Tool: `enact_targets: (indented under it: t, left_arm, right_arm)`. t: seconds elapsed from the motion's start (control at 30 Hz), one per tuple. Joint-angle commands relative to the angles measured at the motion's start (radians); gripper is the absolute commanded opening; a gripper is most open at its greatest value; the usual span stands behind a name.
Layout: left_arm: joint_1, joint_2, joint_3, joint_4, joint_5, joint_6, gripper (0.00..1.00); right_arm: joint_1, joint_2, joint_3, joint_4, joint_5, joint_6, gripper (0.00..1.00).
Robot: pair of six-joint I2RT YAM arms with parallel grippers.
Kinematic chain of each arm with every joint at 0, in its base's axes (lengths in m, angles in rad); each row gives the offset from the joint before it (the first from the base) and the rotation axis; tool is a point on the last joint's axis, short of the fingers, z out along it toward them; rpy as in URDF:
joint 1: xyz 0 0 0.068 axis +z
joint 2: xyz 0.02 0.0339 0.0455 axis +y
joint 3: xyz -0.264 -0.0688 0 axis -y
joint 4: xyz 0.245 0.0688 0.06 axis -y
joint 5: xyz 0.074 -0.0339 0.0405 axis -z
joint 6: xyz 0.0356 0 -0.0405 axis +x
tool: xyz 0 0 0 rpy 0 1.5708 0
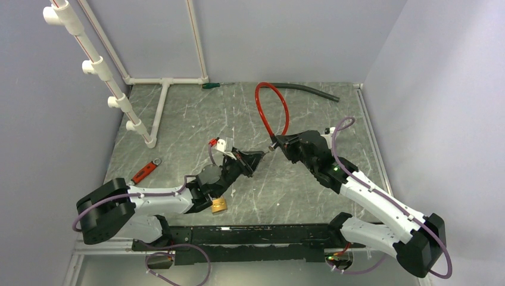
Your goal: Unlock with the key
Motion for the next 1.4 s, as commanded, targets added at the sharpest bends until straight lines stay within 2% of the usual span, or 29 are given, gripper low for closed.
enact_targets:
  t: [0.0, 0.27, 0.63, 1.37]
  left_arm:
    - [-0.002, -0.017, 0.030, 0.083, -0.011, 0.025, 0.00]
    - [-0.002, -0.046, 0.026, 0.062, -0.003, 0.016, 0.00]
    - [-0.002, -0.021, 0.039, 0.075, 0.012, 0.033, 0.00]
    - [-0.002, 0.046, 0.060, 0.132, -0.045, 0.055, 0.00]
  right_arm:
    - [0.006, -0.014, 0.039, 0.081, 0.028, 0.024, 0.00]
    - [0.007, -0.022, 0.044, 0.068, 0.074, 0.020, 0.00]
    - [0.006, -0.005, 0.034, 0.094, 0.036, 0.029, 0.00]
    - [0.007, 0.001, 0.021, 0.112, -0.005, 0.037, 0.00]
